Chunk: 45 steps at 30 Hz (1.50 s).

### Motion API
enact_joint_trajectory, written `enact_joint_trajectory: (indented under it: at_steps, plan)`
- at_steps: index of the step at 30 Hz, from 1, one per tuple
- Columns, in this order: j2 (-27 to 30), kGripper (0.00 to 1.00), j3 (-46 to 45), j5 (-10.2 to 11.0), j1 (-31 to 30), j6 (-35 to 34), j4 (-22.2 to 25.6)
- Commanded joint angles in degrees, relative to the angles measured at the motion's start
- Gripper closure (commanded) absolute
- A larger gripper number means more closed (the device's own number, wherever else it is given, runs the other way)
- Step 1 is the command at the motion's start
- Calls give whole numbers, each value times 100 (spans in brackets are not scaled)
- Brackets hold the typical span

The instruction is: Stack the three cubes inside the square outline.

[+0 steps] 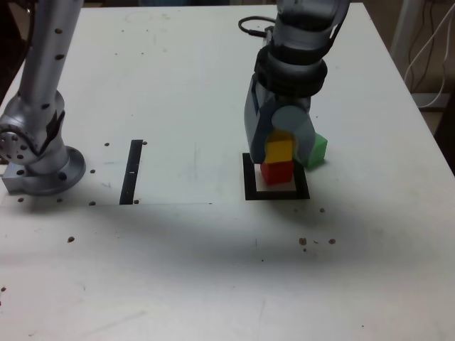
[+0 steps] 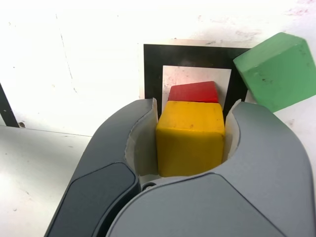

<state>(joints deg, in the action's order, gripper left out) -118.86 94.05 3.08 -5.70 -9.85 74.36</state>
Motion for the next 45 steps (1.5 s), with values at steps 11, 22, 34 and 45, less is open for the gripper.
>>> enact_joint_trajectory:
  at_steps: [11, 22, 34, 45]
  plan:
    - [-33, 19, -79, -107, 9, 205, -124]
    - [162, 1, 21, 260, 11, 175, 244]
    - [579, 1, 447, 602, 211, 1988, 969]
    - [649, 1, 1128, 1658, 316, 5147, 1006]
